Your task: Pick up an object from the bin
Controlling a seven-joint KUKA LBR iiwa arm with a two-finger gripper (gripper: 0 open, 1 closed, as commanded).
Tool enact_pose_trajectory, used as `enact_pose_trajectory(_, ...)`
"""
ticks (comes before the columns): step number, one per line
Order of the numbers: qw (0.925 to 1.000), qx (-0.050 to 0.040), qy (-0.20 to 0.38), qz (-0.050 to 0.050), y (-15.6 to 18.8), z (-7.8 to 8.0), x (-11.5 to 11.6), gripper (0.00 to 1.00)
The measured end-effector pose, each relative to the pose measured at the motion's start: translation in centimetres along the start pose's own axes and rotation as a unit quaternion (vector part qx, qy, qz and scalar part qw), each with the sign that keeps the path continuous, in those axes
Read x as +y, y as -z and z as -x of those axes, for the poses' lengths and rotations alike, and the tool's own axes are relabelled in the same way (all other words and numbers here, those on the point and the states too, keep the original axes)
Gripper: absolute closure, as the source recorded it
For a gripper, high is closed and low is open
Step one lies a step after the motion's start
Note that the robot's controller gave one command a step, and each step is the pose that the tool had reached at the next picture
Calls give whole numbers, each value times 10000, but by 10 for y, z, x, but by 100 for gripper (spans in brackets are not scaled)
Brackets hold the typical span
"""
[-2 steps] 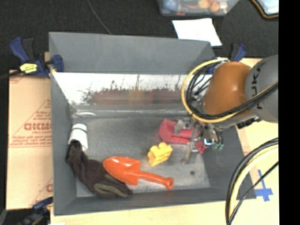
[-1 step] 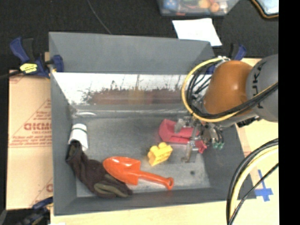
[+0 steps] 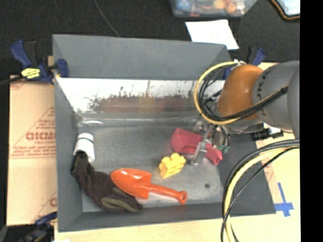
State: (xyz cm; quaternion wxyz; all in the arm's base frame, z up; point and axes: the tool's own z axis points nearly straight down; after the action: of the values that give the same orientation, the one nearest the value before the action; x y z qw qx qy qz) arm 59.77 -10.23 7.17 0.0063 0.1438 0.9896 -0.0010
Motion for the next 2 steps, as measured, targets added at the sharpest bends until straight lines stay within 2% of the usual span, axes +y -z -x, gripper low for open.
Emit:
enact_pose_trajectory(1,9991,28,-416,1,-1,-4,8,0)
enact_pose_trajectory(2,9958,28,-913,-2,-1,-19,25,0)
